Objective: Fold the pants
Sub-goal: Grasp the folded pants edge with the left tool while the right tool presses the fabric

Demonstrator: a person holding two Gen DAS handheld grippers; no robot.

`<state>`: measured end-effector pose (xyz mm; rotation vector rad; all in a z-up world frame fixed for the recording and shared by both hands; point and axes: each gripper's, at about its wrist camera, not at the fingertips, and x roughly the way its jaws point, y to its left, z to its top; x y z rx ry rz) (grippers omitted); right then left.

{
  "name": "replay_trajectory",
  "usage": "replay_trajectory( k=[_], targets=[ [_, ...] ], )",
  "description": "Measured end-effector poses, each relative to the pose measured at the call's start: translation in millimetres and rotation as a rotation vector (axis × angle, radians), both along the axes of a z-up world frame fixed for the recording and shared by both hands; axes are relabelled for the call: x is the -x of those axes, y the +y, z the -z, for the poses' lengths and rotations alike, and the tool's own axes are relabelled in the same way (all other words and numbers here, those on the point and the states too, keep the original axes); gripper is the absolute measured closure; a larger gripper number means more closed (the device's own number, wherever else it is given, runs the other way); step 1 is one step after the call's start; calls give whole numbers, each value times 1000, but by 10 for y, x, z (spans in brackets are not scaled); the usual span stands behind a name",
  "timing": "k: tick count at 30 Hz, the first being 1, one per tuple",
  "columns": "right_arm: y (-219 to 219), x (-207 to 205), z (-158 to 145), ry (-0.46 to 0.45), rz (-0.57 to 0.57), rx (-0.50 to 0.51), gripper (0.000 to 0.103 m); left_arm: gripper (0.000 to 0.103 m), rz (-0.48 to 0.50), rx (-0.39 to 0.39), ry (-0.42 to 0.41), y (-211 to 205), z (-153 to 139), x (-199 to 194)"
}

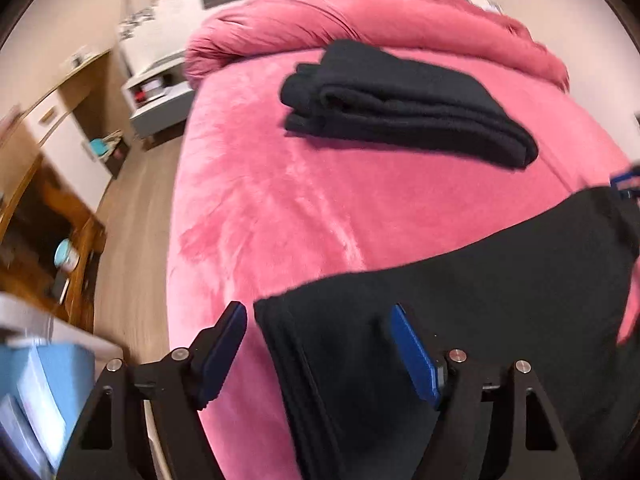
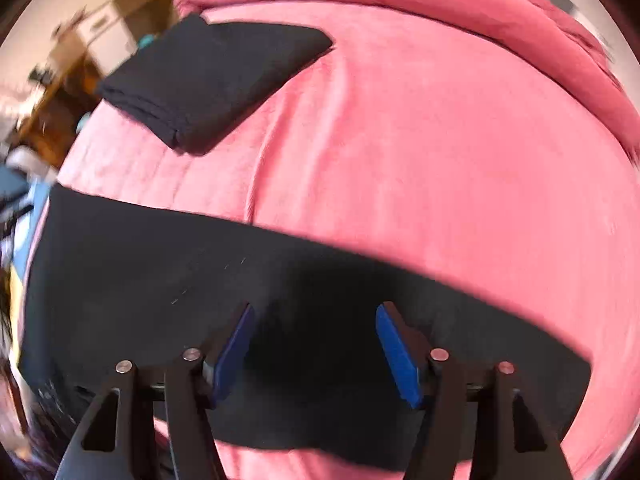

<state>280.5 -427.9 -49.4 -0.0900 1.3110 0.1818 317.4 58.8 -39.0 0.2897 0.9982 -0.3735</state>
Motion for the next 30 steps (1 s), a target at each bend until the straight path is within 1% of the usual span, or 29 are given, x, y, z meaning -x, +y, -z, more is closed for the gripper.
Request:
replay_trajectory(
  k=[2,4,5,7,9,10,13,18,21,22,23,24,25,27,28,29,30],
  targets=[
    [-14,-180,120,59,-53,25,38,25,33,-11,31,-11,73,-150],
    [-21,-319,221,95,-103,47,37,22,55,-11,55,-11,130,-255],
    [-34,-377,276,119,-126,45,34,18,68,-10,73,-7,167,-291],
    [-74,-473,373,159,-144,34,30,17,80,-13,95,-18,208,-354],
    [-111,-554,465,185,-154,37,30,16,107,-10,113,-56,229,-414],
    [-128,-586,514,202,-156,23,30,15,133,-13,126,-83,237,-436],
    [-145,-626,604,229,-174,-10,29,14,177,-30,156,-147,274,-473],
    [-178,-690,648,261,-224,-51,26,14,282,-76,221,-331,387,-514],
    [-153,-787,676,288,-245,-65,26,15,304,-92,300,-391,538,-585],
    [-165,-821,692,295,-250,-70,26,16,303,-78,329,-390,564,-621],
    [-173,-842,698,298,-259,-70,27,19,301,-66,352,-388,573,-648],
    [-176,-847,701,305,-268,-70,28,25,304,-61,367,-389,572,-652],
    [-173,-871,729,319,-278,-69,31,30,312,-52,379,-389,560,-656],
    [-178,-870,733,340,-309,-64,46,70,351,-42,384,-407,501,-603],
    [-166,-848,722,346,-324,-60,65,76,367,-50,370,-425,464,-554],
    [-153,-826,713,349,-334,-52,81,88,376,-56,362,-431,440,-511],
    [-141,-798,705,349,-342,-41,84,89,381,-57,353,-433,421,-470]
  ],
)
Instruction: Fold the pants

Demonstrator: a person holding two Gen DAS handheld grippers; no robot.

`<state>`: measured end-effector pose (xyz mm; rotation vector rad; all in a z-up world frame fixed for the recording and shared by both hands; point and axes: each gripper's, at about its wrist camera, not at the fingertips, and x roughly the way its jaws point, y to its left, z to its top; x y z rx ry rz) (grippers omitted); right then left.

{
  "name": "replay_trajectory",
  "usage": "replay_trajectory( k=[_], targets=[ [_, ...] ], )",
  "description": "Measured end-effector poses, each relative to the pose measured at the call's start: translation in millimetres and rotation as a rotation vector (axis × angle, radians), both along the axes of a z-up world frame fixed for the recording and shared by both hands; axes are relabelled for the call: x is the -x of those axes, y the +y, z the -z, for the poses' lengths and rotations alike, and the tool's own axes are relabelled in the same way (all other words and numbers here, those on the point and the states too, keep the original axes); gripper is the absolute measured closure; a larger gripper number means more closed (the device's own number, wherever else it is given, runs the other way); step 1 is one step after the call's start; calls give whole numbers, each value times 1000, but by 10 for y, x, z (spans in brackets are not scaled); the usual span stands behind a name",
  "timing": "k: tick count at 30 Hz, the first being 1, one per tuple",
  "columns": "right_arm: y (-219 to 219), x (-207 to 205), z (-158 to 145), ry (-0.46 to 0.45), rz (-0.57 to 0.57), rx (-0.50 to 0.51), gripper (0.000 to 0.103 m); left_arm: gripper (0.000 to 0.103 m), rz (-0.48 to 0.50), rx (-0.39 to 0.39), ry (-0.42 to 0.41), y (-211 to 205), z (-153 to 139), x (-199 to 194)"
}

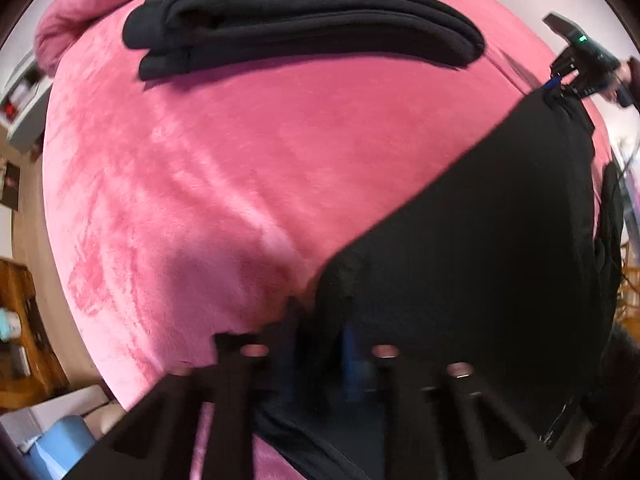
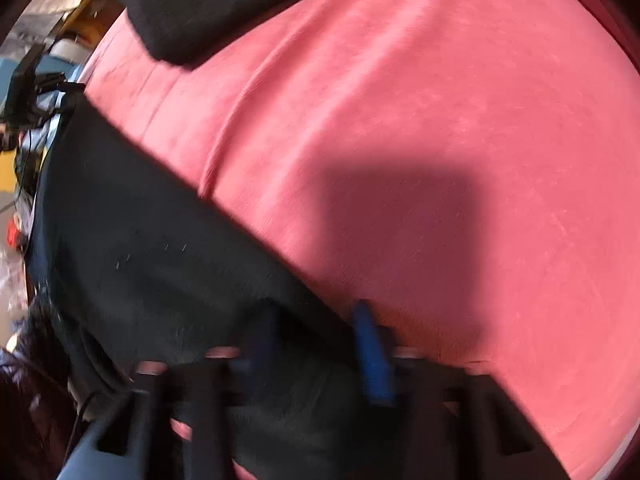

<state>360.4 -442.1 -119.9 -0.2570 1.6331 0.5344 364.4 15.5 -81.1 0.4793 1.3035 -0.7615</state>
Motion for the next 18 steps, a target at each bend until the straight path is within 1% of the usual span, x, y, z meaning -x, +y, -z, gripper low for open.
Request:
replay_trajectory(
  k=[1,2,5,8,11,12,16,18],
  targets=[
    [15,38,-11,-11,-11,15,89,90,-6,-4,-28,8,-33,51],
    [29,78,-34,-28,-15,28,92,91,-16,8,-45,33,-73,129],
    [69,188,-128,-81,-8,49,94,91,-76,55,-105,169,-233,273],
    [126,348,-288,-146,3,73,95,91,-135,125,-180,318,-476,527],
    [164,540,-487,-212,26,84,95,91,-175,167,-237,439,-662,784],
    [215,624,-538,-234,33,87,95,91,-187,183,-257,469,-739,939],
    [268,979,-809,-311,63,95,95,91,-224,236,-313,553,-1065,1379],
    [286,1205,-951,-345,73,95,96,91,-237,255,-337,583,-1182,1524]
  ],
)
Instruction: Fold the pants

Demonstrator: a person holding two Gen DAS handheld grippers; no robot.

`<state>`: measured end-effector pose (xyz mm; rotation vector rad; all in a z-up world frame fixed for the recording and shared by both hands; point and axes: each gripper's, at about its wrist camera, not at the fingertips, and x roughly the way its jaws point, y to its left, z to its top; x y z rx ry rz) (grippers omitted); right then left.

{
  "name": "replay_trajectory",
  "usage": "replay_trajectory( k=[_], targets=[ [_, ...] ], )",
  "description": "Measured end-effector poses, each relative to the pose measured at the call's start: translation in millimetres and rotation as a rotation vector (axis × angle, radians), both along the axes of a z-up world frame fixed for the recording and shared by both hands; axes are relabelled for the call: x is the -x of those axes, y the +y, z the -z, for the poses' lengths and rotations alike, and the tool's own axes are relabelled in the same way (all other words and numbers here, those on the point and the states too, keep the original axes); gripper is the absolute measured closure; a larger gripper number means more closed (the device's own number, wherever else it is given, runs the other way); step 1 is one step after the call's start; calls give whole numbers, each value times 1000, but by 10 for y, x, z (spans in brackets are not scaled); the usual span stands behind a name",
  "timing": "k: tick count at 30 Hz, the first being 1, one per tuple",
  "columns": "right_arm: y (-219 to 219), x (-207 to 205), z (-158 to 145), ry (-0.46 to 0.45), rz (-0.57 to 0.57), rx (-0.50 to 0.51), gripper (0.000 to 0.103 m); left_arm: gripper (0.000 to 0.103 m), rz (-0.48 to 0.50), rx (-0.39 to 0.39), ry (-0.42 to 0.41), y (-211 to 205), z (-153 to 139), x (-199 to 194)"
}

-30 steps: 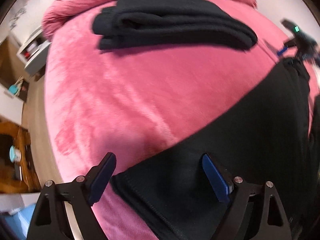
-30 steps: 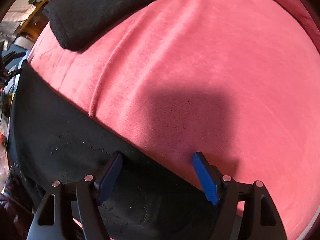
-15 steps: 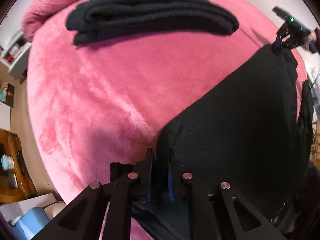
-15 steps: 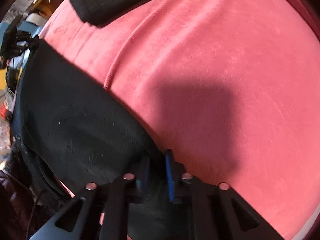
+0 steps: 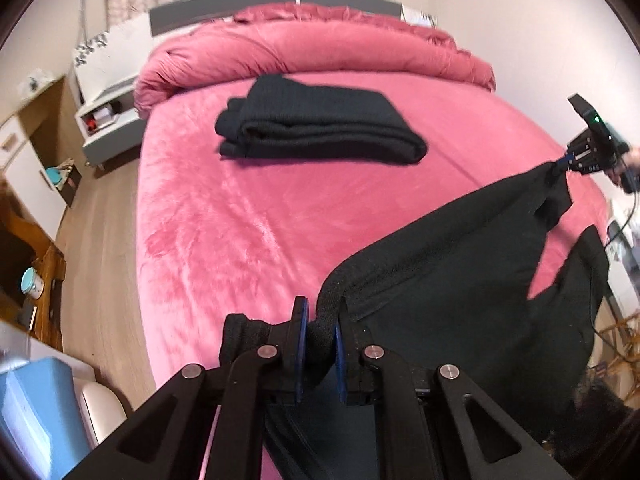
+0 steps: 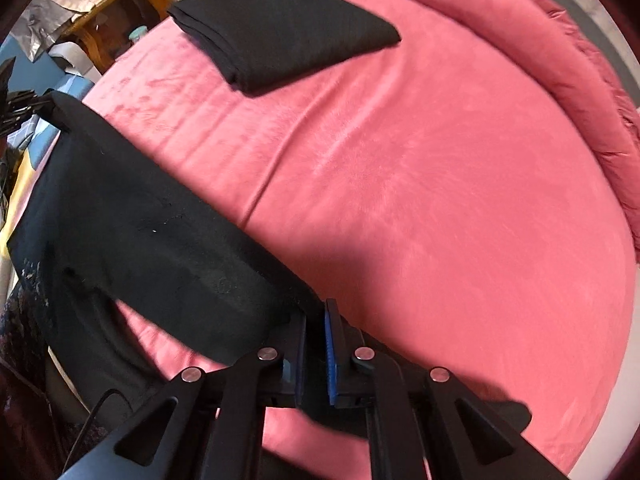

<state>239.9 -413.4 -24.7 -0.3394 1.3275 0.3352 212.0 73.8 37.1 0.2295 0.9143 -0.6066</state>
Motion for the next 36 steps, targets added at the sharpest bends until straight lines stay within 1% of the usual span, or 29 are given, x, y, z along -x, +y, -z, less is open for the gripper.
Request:
replay_trajectory(
  k=[1,2,4,7,10,12,13,16,19,23,25,32,34,36],
  targets=[
    [5,128,-95,-21,8,-4,96,91,-9,20,-11,42,-79,127],
    [8,260,-175,-38,14,-8,96,91,-17,40,-13,72,-89,188],
    [3,522,-336,-73,29,-18,96,91,-27,50,-27,137,-174,383],
    [63,862,-499,-116,44,-23,96,91,-35,76,-49,223,-257,640],
    [137,1146,-557,-143,62,-32,96,91,-54,111,-64,331,-318,909],
    [132,1390,-631,-154,75,-40,96,91,-64,126,-68,387,-323,1084],
    [161,1488,-618,-157,83,-41,96,91,-70,139,-67,426,-313,1186],
    [214,1801,-556,-164,109,-59,96,92,-85,151,-55,494,-248,1404],
    [269,2093,-462,-165,142,-79,96,92,-106,151,-25,564,-88,1611],
    [352,2461,-281,-156,178,-98,96,92,-165,187,42,686,190,1829],
    [380,2610,-126,-133,203,-110,96,92,-190,191,74,723,328,1919],
    [417,2947,372,-63,274,-125,96,92,-271,206,167,818,778,2202],
    [447,3013,490,-44,274,-106,96,92,-290,206,187,821,866,2238],
    [465,3072,615,-25,273,-81,96,91,-297,183,189,787,928,2281]
  ],
)
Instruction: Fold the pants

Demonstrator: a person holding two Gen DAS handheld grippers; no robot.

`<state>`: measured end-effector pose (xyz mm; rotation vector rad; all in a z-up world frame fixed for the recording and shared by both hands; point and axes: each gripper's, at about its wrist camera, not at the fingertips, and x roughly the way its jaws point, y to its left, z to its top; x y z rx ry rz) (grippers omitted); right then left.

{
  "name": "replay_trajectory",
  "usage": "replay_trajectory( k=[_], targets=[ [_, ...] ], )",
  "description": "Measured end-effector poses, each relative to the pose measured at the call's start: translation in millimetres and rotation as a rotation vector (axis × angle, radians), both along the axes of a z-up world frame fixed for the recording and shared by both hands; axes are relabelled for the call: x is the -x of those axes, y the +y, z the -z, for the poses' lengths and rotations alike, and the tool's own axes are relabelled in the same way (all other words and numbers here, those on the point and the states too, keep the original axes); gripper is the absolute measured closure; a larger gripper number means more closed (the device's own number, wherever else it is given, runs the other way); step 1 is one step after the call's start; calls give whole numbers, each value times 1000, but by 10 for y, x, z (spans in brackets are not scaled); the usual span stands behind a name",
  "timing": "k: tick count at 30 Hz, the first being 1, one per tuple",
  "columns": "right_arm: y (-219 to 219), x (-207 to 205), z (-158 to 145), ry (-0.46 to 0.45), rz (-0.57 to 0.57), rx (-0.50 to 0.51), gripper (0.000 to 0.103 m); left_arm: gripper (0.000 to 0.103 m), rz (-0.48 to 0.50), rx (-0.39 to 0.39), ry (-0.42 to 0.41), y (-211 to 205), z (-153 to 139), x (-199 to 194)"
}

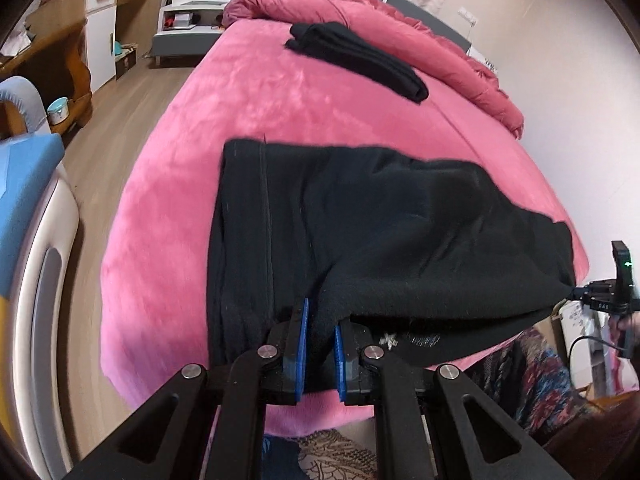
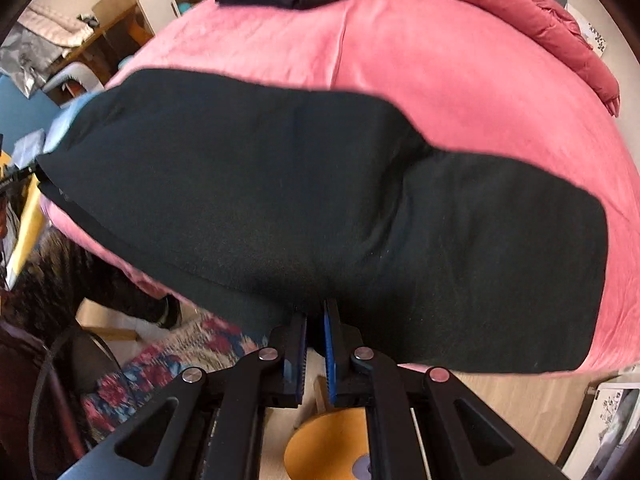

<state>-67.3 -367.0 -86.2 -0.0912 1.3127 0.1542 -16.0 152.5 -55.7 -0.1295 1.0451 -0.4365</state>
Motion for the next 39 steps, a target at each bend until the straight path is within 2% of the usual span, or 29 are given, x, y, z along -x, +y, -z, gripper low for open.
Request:
replay_trajectory(
  k=[2,3,5,11,14,16,17,18,21,24,26,28,31,35,39],
  targets=[
    [-18,19,91,13,24,-4,96,89,-14,8,30,4,75,7],
    [-11,24,124,17,27,0,96,84,-24,6,41,10,99,15],
    [16,24,182,22,28,21,96,84,-39,31,53,65,106,44],
    [130,57,160,33,-16,75,96,77,-55,104,73,218,-38,83],
    [178,89,159,50,-51,115,95,72,-45,106,78,253,-98,105],
    [189,97,174,63,-51,118,94,61,-20,104,98,281,-121,160],
    [179,94,155,61,-52,126,94,49,-16,86,103,310,-131,212],
    [181,92,164,62,-46,129,94,44,-16,73,108,323,-134,242],
    [212,69,237,80,-45,142,94,45,-46,57,109,408,-145,279],
    [201,57,213,83,-34,122,91,46,-128,122,82,513,-240,197],
    [95,36,137,74,15,68,82,46,-145,170,30,476,-364,127],
    [-78,75,47,57,99,9,79,45,-130,191,-13,297,-446,10],
    [-421,221,-73,-6,283,-132,72,45,-74,149,-30,-39,-405,-100],
    [-972,503,-173,-115,564,-287,65,46,-28,68,10,-484,-189,-199],
    [-1489,759,-156,-201,796,-331,61,45,-23,52,14,-674,-121,-158]
  ],
)
